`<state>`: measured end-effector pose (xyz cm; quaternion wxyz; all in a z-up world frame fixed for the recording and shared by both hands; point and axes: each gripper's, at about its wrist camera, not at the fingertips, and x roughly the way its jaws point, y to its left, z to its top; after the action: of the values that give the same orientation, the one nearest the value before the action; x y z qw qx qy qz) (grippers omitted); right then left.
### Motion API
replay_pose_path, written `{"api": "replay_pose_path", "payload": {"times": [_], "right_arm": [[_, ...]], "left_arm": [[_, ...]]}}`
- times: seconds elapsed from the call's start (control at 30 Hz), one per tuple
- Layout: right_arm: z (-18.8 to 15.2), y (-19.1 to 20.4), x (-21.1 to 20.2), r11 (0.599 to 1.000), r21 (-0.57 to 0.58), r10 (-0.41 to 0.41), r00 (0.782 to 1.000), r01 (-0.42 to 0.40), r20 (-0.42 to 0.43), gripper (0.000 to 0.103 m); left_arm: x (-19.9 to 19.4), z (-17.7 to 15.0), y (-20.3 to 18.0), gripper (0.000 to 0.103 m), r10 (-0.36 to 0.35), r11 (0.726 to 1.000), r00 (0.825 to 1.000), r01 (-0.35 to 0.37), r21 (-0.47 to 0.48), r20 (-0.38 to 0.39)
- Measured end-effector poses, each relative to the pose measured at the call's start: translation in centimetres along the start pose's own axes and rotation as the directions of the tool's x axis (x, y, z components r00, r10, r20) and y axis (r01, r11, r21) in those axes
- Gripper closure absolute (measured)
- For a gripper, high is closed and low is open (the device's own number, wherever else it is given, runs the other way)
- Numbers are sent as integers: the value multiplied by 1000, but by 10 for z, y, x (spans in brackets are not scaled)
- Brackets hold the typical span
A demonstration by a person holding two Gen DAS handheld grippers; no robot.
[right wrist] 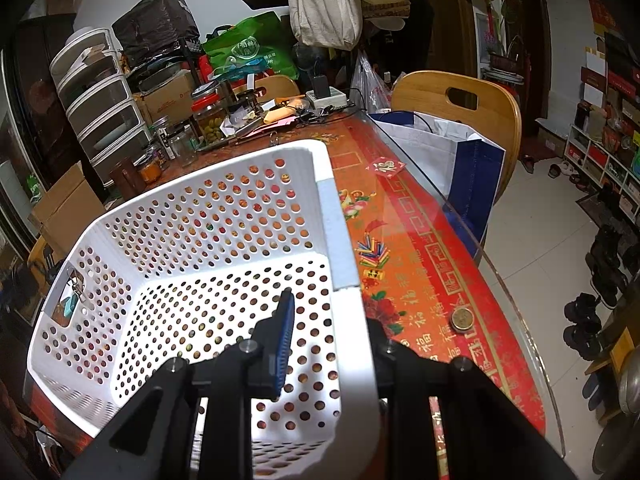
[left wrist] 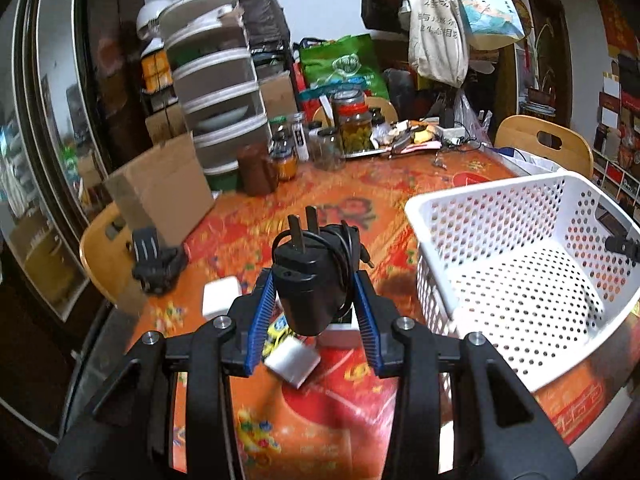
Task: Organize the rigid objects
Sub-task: 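Carry the black charger into the basket and open the left tool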
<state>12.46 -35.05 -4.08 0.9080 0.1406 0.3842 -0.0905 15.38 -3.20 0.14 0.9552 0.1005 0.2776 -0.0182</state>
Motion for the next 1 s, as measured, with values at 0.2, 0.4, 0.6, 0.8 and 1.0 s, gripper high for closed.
{"api": "replay_pose_path", "payload": {"times": [0.2,0.4,0.6,0.8,1.0], "right_arm": [[0,0,0,1000,-2,0,1000,0,-1,80],[1,-1,1,1000,-3,5,1000,-5,-3,80],[1,-1,0,1000,-10,5,1000,-5,-6,80],[2,-1,0,1000,-12,5,1000,-6,-7,80],[1,0,0,1000,-13,4,1000,-5,-7,80]], "left_arm": [[0,28,-37,66,-8,996,999,5,87,32],[6,46,-88,66,-45,980,999,39,193,30],[22,51,-132,66,-48,953,999,50,297,-13],[47,52,-154,66,-46,926,994,80,368,-101],[66,51,-175,66,-59,901,978,137,411,-198]]}}
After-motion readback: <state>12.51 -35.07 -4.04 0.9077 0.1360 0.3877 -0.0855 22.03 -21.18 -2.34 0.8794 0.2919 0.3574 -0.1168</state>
